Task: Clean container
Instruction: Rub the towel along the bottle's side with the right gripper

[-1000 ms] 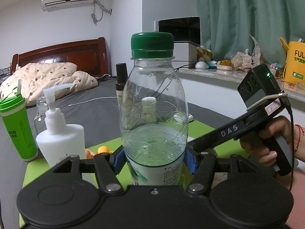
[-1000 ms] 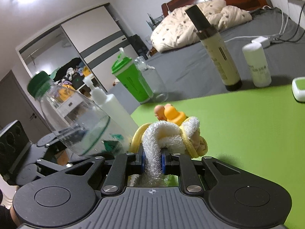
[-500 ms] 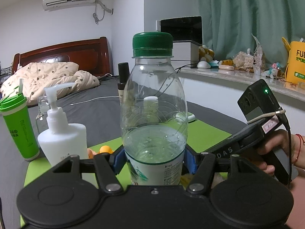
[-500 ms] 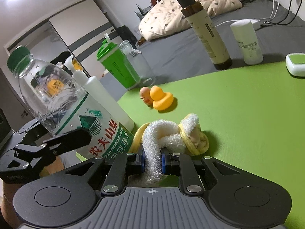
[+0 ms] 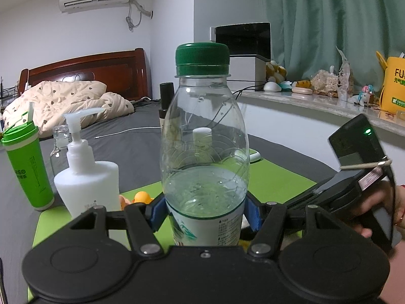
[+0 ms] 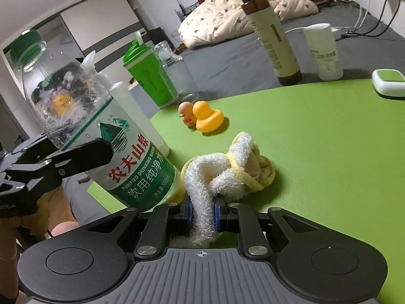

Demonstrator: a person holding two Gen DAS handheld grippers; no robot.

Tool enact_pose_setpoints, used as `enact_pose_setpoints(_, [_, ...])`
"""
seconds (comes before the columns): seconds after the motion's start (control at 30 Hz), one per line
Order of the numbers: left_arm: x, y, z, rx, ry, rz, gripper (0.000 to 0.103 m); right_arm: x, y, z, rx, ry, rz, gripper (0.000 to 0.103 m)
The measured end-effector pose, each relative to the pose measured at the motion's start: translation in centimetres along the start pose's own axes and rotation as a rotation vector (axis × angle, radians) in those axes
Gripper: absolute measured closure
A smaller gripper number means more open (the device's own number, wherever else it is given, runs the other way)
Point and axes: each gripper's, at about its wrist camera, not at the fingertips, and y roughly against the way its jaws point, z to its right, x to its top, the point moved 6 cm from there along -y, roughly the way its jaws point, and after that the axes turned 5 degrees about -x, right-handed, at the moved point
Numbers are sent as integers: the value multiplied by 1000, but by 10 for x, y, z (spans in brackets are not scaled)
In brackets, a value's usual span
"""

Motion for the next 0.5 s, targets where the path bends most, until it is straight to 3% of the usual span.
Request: enact_pose_setpoints(0.5, [0, -3, 4, 27, 11, -4, 43, 31, 80, -41, 11, 51, 233, 87])
